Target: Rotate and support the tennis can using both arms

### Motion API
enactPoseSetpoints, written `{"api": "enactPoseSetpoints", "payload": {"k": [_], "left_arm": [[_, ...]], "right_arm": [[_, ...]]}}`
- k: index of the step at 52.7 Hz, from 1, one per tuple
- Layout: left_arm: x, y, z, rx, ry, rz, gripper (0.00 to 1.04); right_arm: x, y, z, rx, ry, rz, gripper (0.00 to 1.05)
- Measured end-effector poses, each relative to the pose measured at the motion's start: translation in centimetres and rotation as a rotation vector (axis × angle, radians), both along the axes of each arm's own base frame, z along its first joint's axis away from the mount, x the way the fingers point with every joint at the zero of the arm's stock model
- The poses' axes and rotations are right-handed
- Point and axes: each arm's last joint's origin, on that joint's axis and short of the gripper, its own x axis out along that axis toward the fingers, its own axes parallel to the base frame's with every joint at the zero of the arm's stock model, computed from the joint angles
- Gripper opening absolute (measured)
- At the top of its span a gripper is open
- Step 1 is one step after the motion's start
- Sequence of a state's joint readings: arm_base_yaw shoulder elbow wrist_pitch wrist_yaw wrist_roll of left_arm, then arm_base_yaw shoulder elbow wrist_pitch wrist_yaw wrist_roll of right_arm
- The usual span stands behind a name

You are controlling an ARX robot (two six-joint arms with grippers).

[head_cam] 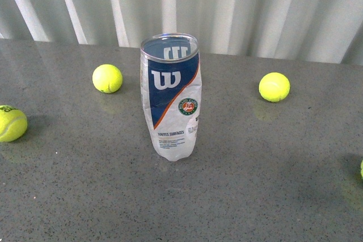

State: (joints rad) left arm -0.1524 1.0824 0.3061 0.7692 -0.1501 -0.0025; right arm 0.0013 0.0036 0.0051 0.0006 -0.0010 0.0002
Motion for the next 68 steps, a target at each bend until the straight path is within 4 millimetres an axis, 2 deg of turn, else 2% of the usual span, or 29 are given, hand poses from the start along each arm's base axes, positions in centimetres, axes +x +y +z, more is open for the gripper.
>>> {"api": "enactPoseSetpoints", "payload": {"k": [28, 45, 68], "left_arm": [[-4.9, 2.6, -2.6, -0.001, 0.002, -0.001, 0.04], [-6.9, 2.7, -3.8, -0.001, -0.012, 0.002, 0.04], [-8.5, 2.7, -3.2, -0.001, -0.032, 0.000, 0.04]], "right_arm": [[0.0, 0.0, 0.0, 0.000, 0.000, 0.000, 0.98], [0.0, 0.0, 0.0, 0.000, 0.000, 0.000, 0.98], [0.0, 0.0, 0.0, 0.000, 0.000, 0.000, 0.98]]}}
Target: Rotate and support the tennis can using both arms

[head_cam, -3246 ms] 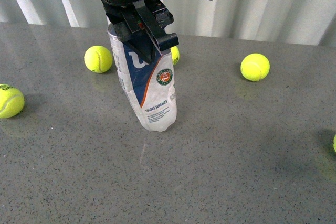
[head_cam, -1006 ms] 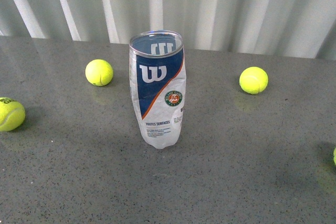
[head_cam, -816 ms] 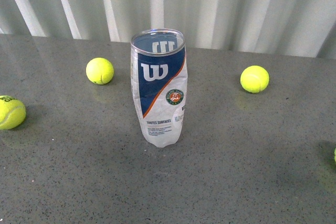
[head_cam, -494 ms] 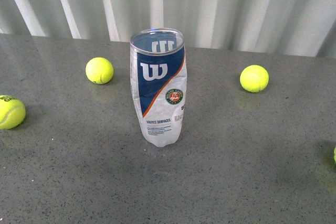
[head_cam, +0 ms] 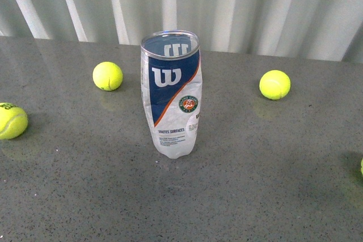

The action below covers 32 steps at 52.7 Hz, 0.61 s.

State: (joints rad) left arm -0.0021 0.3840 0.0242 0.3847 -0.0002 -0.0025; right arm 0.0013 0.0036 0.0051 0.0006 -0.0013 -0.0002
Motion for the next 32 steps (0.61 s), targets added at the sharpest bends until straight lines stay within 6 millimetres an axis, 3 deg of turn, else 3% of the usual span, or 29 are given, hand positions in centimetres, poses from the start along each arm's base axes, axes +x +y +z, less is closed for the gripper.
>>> {"api": "enactPoseSetpoints", "payload": {"k": [32], "left_arm": [[-1.4, 0.0, 0.0, 0.000, -0.003, 0.000, 0.04]], "right_arm": [[0.0, 0.0, 0.0, 0.000, 0.000, 0.000, 0.98]]}}
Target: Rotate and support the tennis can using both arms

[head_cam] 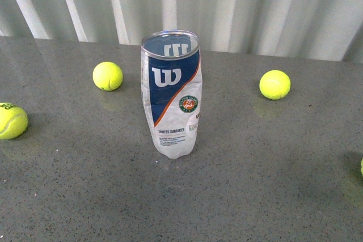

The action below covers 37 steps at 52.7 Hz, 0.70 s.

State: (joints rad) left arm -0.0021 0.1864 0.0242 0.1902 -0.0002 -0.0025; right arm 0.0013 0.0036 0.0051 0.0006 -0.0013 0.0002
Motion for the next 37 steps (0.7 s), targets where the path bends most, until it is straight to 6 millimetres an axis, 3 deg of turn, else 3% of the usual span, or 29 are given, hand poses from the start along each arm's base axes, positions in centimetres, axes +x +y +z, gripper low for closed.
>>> {"api": "enactPoseSetpoints", "payload": {"k": [20, 26, 37], "left_arm": [[-1.2, 0.0, -0.3, 0.000, 0.006, 0.000, 0.04], [-1.2, 0.0, -0.3, 0.000, 0.006, 0.000, 0.28], [-1.2, 0.0, -0.3, 0.000, 0.006, 0.000, 0.62]], "right_arm": [[0.0, 0.0, 0.0, 0.000, 0.000, 0.000, 0.98], [0.0, 0.0, 0.0, 0.000, 0.000, 0.000, 0.98], [0.0, 0.0, 0.0, 0.000, 0.000, 0.000, 0.98]]}}
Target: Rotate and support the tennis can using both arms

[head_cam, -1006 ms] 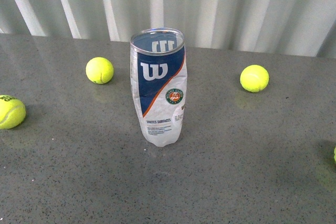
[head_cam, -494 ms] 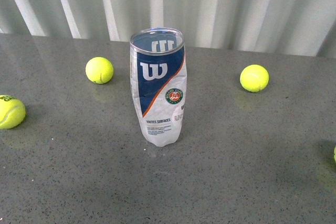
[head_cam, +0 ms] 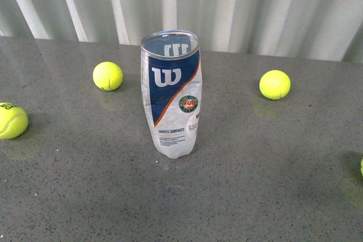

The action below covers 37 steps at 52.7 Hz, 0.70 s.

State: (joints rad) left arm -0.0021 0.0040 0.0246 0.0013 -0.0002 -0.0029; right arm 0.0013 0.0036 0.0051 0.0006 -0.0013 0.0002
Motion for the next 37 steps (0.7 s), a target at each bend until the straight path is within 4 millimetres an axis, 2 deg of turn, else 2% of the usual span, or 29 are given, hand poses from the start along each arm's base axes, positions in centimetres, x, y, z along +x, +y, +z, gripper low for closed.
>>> {"api": "enactPoseSetpoints", "payload": {"k": [6, 12, 16, 37], "left_arm": [[0.00, 0.00, 0.00, 0.000, 0.000, 0.000, 0.83], [0.00, 0.00, 0.00, 0.001, 0.000, 0.000, 1.00], [0.00, 0.00, 0.00, 0.000, 0.000, 0.000, 0.97], [0.00, 0.00, 0.00, 0.000, 0.000, 0.000, 0.98]], "right_arm": [[0.00, 0.00, 0.00, 0.000, 0.000, 0.000, 0.98], [0.00, 0.00, 0.00, 0.000, 0.000, 0.000, 0.98], [0.00, 0.00, 0.00, 0.000, 0.000, 0.000, 0.98], [0.00, 0.00, 0.00, 0.000, 0.000, 0.000, 0.98]]}}
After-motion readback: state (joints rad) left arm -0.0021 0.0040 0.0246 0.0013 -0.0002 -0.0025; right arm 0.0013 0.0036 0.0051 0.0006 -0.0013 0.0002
